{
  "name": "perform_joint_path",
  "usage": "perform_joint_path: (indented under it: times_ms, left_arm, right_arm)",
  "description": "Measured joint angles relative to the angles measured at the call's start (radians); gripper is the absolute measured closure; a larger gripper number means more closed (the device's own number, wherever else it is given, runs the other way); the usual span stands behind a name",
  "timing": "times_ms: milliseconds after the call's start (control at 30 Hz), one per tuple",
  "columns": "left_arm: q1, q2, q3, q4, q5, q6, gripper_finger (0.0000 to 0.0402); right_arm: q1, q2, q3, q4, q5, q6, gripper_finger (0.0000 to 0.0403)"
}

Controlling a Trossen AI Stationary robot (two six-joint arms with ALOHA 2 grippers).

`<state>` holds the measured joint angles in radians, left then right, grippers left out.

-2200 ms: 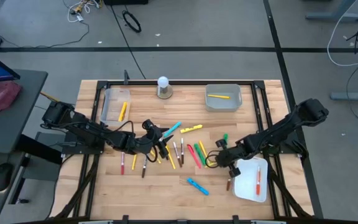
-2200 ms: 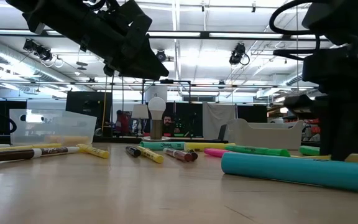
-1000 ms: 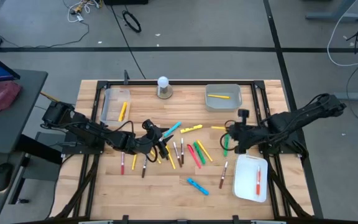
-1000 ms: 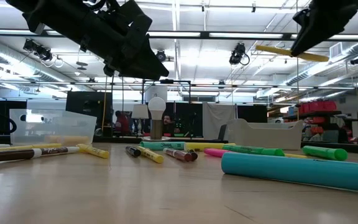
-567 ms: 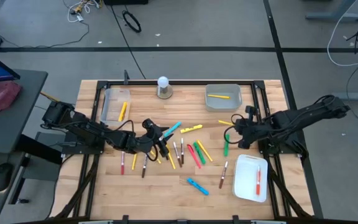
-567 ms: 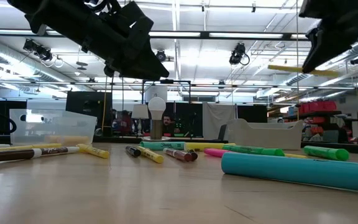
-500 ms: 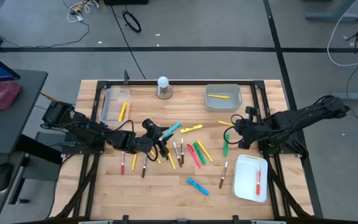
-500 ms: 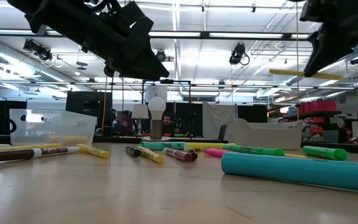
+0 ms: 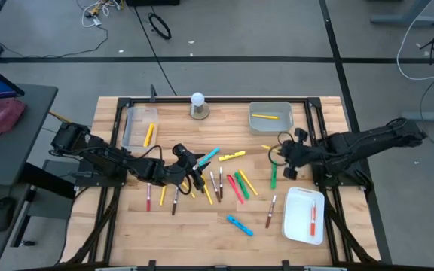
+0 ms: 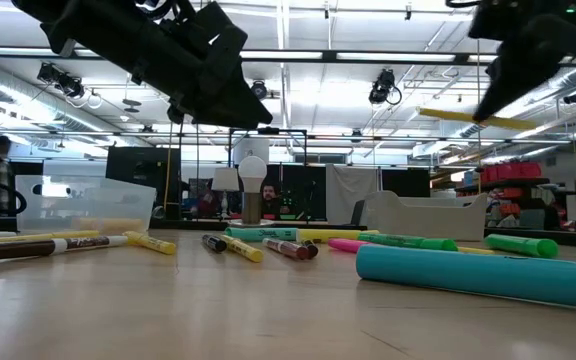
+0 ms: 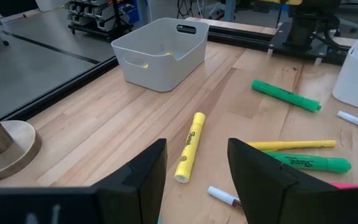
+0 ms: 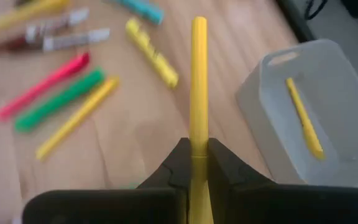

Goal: Pick & Place Markers
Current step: Put the yellow pen into the gray bin

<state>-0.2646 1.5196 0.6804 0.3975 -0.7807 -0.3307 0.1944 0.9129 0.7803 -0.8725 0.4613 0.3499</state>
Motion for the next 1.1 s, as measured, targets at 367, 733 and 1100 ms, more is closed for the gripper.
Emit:
perform_joint_path:
  times_ms: [367, 733, 1100]
  left_arm:
    - [0.027, 0.000, 0.000, 0.011, 0.001, -0.006, 0.0225]
    - [0.033, 0.000, 0.000, 0.010, 0.019, -0.002, 0.0225]
    - [0.033, 0.000, 0.000, 0.009, 0.019, -0.001, 0.0225]
  right_arm:
    - [-0.637, 0.205, 0.046, 0.233, -0.285, -0.483, 0.0383]
    - [-0.886, 0.575, 0.142, 0.223, -0.230, -1.158, 0.0381]
    - [-0.884, 0.714, 0.157, 0.245, -0.156, -1.215, 0.0335]
